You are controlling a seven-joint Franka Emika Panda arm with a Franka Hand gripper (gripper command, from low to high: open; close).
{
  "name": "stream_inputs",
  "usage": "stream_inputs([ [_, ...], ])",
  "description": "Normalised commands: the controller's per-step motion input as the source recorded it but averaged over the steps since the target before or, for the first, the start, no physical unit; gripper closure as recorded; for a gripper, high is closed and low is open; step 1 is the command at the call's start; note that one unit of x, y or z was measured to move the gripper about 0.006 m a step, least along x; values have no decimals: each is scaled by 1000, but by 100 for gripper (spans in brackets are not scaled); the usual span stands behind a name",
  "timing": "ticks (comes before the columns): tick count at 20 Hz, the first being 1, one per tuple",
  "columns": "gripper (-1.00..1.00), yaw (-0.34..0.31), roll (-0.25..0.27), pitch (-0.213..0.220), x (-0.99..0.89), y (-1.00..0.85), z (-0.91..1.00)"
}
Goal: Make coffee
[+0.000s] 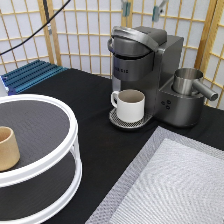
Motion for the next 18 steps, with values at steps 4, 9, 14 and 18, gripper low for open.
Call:
stream_inputs([
  [4, -100, -12, 43, 3, 3, -826, 46],
  [9, -100, -4, 0, 0, -137, -284, -98],
  [14, -100, 2, 0, 15, -290, -41, -691],
  [18, -100, 1, 0, 4, -391, -349, -961],
])
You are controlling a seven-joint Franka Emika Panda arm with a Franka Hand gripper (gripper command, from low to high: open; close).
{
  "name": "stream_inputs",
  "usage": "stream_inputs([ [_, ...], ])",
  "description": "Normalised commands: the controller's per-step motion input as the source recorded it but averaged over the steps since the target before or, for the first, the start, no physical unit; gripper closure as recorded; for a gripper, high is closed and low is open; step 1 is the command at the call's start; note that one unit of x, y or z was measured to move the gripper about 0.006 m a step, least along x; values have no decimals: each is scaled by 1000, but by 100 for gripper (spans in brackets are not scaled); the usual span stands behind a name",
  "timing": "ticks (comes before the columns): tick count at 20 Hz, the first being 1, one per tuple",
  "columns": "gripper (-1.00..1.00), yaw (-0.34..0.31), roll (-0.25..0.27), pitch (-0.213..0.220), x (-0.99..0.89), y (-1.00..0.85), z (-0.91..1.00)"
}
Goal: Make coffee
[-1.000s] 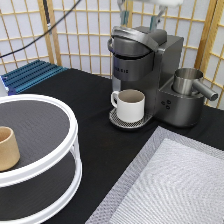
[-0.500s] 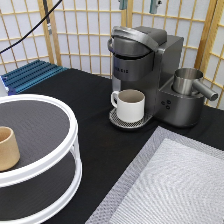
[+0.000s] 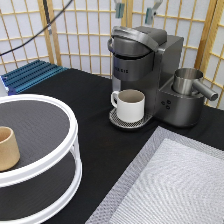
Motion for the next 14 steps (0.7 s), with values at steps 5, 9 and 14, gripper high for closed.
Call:
stream_inputs([
  [5, -100, 0, 5, 0, -399, -578, -1000],
  [9, -100, 15, 34, 2, -253, -680, -1000],
  [14, -100, 36, 44, 14, -79, -307, -754],
])
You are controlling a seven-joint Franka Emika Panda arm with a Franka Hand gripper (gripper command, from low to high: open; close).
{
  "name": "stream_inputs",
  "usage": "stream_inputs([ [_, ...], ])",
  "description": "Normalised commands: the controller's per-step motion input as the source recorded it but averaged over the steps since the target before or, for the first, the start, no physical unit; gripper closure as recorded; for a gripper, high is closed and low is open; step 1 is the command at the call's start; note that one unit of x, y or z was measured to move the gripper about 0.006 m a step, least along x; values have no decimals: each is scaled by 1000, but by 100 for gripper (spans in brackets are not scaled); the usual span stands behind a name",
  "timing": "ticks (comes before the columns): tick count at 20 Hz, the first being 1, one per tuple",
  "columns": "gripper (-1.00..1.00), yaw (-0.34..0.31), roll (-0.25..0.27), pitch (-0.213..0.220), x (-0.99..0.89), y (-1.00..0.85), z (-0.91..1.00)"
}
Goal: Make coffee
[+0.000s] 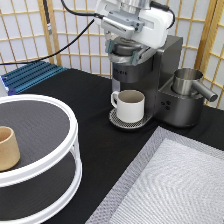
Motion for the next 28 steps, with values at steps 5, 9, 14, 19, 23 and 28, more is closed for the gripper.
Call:
stream_inputs([
  [5, -100, 118, 16, 20, 148, -46, 950],
  [9, -100, 75, 152, 0, 326, -637, 993],
  [14, -100, 75, 179, -10, 278, -741, 978],
  [19, -100, 137, 106, -25, 112, -485, 601],
  [23, -100, 306, 5, -121, -263, 161, 206],
  [28, -100, 362, 32, -64, -30, 27, 149],
])
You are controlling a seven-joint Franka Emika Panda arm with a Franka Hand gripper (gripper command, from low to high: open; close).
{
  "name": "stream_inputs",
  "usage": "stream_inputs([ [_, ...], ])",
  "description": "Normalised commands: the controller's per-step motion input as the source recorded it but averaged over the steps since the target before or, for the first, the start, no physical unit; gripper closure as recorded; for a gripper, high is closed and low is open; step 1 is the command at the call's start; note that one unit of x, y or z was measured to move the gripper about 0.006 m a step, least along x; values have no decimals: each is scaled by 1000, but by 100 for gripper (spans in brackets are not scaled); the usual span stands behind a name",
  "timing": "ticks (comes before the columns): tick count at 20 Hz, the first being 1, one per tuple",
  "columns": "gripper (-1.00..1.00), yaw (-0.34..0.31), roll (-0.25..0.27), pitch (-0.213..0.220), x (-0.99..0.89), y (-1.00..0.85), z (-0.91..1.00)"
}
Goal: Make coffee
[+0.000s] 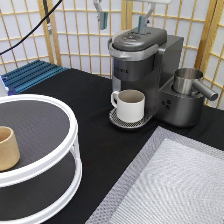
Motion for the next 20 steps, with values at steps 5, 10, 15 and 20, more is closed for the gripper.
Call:
stream_inputs([
  [5, -100, 375, 103, 0, 43, 0, 157],
  [10, -100, 375, 117, 0, 16, 0, -20],
  [15, -100, 343, 179, -2, -30, 14, -211],
  [20, -100, 267, 147, -46, -401, 147, -326],
])
